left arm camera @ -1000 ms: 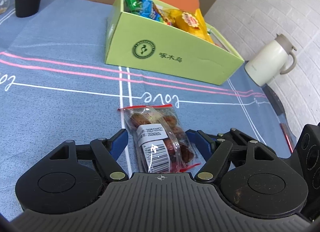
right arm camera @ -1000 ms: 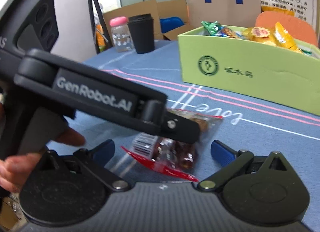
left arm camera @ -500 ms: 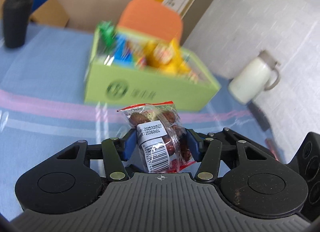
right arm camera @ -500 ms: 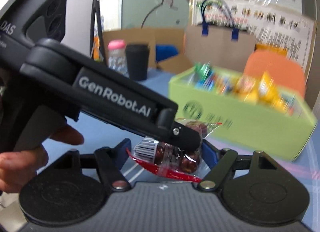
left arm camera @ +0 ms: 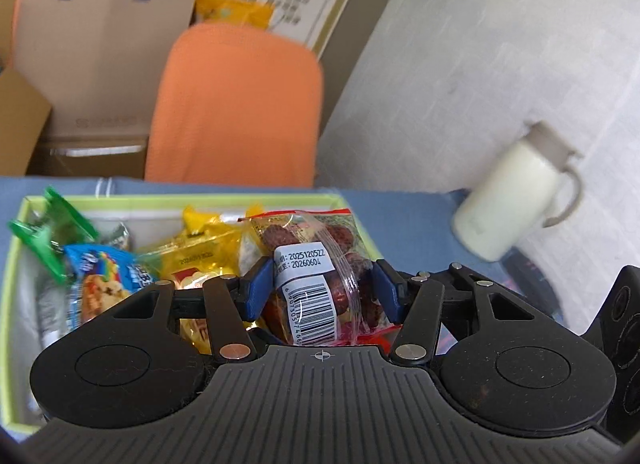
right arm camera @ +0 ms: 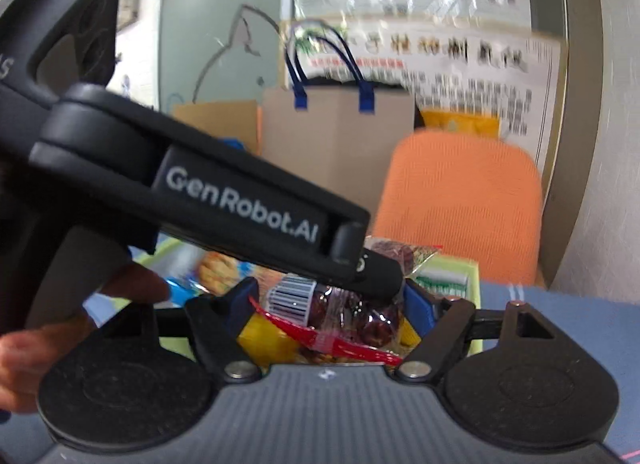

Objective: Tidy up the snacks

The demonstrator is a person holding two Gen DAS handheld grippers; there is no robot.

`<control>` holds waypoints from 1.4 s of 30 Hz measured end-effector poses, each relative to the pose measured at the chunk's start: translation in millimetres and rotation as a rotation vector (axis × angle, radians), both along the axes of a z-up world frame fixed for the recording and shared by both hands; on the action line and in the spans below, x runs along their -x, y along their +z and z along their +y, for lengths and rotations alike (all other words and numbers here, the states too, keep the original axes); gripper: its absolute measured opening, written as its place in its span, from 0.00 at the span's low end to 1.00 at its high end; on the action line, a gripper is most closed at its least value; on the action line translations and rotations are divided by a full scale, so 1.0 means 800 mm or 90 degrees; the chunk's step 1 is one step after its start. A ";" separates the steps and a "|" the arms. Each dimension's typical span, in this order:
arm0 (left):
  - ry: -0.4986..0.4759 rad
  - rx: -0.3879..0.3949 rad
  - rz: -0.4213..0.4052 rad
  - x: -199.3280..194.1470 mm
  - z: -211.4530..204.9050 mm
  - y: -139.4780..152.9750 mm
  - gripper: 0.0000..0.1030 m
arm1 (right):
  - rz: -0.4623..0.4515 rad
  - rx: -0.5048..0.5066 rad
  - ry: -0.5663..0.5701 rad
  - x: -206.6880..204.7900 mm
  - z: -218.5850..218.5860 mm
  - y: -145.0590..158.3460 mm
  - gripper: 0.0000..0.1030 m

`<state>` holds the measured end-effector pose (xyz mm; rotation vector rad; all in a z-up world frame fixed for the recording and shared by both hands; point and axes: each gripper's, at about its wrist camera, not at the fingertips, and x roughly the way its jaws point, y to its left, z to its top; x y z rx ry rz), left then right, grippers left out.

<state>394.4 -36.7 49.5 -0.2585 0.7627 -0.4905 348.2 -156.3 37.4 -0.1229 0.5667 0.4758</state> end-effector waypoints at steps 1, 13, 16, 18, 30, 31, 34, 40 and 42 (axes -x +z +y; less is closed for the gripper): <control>0.002 -0.013 0.005 -0.007 -0.003 -0.010 0.35 | 0.008 0.000 0.001 -0.005 -0.001 -0.009 0.75; 0.024 0.062 -0.045 0.033 0.039 0.010 0.71 | -0.051 -0.046 -0.029 0.050 -0.032 0.020 0.90; 0.060 0.064 -0.085 0.079 0.063 0.035 0.75 | -0.065 -0.057 -0.053 0.092 -0.045 0.036 0.90; 0.083 0.062 -0.096 0.116 0.080 0.042 0.77 | -0.056 -0.072 -0.072 0.123 -0.051 0.036 0.90; 0.200 -0.028 -0.061 0.318 0.083 -0.014 0.85 | 0.017 -0.081 -0.209 0.267 -0.045 0.004 1.00; 0.205 -0.036 -0.055 0.327 0.082 -0.020 0.85 | 0.019 -0.082 -0.215 0.275 -0.045 0.004 1.00; 0.214 -0.048 -0.044 0.347 0.080 -0.031 0.86 | 0.016 -0.084 -0.240 0.295 -0.047 0.007 1.00; 0.225 -0.098 -0.053 0.370 0.064 -0.040 0.80 | 0.034 -0.053 -0.309 0.320 -0.035 0.008 1.00; 0.217 -0.101 -0.052 0.375 0.060 -0.040 0.76 | 0.047 -0.028 -0.319 0.323 -0.029 0.007 1.00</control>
